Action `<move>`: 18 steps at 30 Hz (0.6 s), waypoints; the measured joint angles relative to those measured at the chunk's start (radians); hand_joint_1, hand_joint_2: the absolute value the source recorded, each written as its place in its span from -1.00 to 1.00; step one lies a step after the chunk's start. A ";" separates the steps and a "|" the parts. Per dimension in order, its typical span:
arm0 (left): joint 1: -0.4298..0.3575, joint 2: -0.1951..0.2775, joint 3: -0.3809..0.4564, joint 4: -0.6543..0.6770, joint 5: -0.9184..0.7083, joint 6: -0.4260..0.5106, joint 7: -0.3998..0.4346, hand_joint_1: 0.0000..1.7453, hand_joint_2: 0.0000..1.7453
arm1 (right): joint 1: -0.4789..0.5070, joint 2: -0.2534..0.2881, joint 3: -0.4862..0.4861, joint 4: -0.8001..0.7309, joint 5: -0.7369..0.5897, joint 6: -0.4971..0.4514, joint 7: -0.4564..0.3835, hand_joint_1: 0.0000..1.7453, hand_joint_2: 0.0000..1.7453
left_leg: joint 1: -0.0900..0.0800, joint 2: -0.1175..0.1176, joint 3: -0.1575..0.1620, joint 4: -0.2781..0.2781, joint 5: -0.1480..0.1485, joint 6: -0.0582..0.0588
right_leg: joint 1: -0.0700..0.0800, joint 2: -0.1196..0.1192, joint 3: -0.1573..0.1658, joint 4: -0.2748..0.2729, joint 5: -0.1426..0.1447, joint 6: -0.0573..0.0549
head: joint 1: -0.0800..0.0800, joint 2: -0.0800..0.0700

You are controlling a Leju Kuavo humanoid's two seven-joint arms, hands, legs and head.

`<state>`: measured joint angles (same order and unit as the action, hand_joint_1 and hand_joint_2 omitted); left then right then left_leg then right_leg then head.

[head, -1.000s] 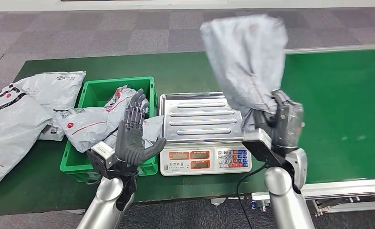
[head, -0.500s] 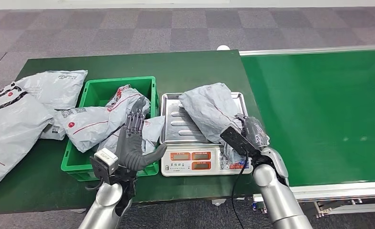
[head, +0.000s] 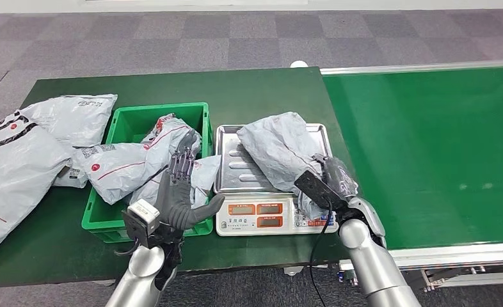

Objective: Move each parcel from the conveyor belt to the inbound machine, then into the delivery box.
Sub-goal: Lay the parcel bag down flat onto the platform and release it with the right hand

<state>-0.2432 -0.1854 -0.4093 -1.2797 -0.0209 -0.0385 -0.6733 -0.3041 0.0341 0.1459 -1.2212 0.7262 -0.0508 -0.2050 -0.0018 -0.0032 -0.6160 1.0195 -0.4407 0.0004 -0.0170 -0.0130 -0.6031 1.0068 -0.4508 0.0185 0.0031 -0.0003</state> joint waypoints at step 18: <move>0.000 0.003 0.000 0.020 0.036 0.019 -0.012 -1.00 1.00 | 0.012 -0.040 0.057 -0.066 -0.134 -0.100 -0.154 -1.00 1.00 | 0.000 0.001 0.000 0.000 0.000 0.000 | 0.000 0.000 -0.001 0.000 0.000 0.000 | 0.000 0.000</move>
<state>-0.2432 -0.1823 -0.4093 -1.2599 0.0150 -0.0199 -0.6855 -0.2917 -0.0054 0.2026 -1.2872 0.5923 -0.1504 -0.3586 -0.0019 -0.0026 -0.6160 1.0196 -0.4408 0.0005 -0.0171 -0.0126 -0.6037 1.0068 -0.4508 0.0185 0.0031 0.0000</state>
